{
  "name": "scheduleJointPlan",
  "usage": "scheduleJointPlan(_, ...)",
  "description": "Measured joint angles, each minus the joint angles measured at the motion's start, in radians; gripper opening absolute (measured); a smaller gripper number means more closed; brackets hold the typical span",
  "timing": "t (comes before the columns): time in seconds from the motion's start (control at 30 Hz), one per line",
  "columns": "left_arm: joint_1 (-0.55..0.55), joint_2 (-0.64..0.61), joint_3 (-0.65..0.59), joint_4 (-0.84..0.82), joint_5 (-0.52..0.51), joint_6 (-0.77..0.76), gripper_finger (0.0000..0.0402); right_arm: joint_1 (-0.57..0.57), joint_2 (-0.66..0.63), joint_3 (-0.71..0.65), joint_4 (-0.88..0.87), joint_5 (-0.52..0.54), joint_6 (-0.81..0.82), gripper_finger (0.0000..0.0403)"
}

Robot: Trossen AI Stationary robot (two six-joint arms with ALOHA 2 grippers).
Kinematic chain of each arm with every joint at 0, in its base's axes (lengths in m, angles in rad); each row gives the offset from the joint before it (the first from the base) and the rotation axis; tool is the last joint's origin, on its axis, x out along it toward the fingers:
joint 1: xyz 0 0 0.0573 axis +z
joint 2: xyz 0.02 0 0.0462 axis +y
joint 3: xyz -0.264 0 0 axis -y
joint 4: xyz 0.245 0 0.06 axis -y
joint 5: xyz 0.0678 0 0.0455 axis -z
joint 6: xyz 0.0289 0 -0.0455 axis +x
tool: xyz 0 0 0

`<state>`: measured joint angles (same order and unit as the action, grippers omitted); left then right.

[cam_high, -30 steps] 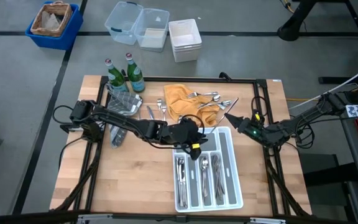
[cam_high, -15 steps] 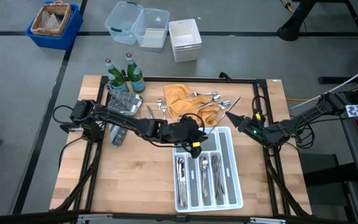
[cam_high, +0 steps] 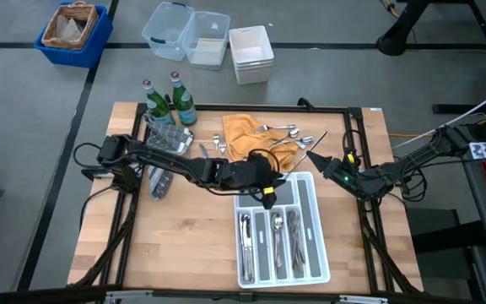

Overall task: Sort silverware
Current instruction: Put the table knife into the silverware tray

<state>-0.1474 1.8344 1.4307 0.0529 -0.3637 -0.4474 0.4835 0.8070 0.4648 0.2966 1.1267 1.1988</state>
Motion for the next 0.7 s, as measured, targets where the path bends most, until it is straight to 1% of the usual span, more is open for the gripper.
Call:
scheduleJointPlan(0.03,0.000,0.010,0.000,0.020,0.000,0.010,0.0086,0.000,0.000,0.000,0.000,0.000,0.000,0.0037)
scheduleJointPlan(0.3,0.008,0.048,0.000,0.018,-0.001,-0.020,0.0086,0.000,0.000,0.000,0.000,-0.002,0.000,0.0037)
scheduleJointPlan(0.53,0.012,0.051,0.000,0.019,-0.020,-0.017,0.0086,0.000,0.000,0.000,-0.001,-0.012,0.000,0.0037)
scheduleJointPlan(0.7,0.012,0.051,0.000,0.019,-0.040,0.008,0.0067,0.000,0.000,0.000,-0.002,-0.012,0.000,0.0037)
